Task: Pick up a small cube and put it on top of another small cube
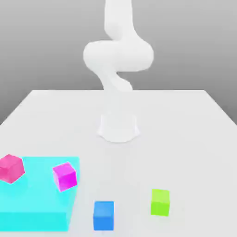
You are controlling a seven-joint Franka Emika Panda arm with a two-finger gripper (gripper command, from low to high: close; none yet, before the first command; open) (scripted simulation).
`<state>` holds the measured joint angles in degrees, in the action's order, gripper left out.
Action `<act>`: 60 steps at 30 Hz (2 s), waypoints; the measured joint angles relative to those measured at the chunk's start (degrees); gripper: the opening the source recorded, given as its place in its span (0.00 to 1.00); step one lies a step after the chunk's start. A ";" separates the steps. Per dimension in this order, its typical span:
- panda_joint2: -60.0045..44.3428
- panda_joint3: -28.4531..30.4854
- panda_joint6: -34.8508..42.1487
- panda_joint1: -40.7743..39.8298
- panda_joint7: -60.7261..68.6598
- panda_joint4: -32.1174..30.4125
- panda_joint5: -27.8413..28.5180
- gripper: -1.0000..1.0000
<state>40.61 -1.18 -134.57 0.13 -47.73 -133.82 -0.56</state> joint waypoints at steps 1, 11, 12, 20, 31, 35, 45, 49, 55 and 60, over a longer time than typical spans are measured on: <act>-2.25 -0.56 -1.20 0.04 -0.82 -0.88 -0.24 0.50; -23.10 -6.12 -12.38 0.84 -9.73 -9.03 -0.68 0.50; -25.18 -6.67 -13.50 0.95 -10.76 -9.84 -0.52 0.50; -41.93 -9.53 -22.35 3.25 -20.49 -16.31 2.83 0.50; -60.26 -3.69 -35.19 9.12 -28.40 -16.46 9.58 0.00; -61.08 -3.30 -35.91 9.44 -28.70 -16.30 9.94 0.00; -47.40 -5.75 -23.45 3.47 -17.67 -17.47 3.37 0.00; -45.43 -2.94 -19.54 -1.75 -7.54 -15.49 2.00 0.00; -47.28 -1.22 -19.11 -7.41 2.77 -13.20 1.15 0.00; -52.96 -0.83 -24.43 -7.18 2.71 -12.86 1.70 1.00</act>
<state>-12.34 -2.01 -159.00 -7.04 -45.03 -146.68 1.14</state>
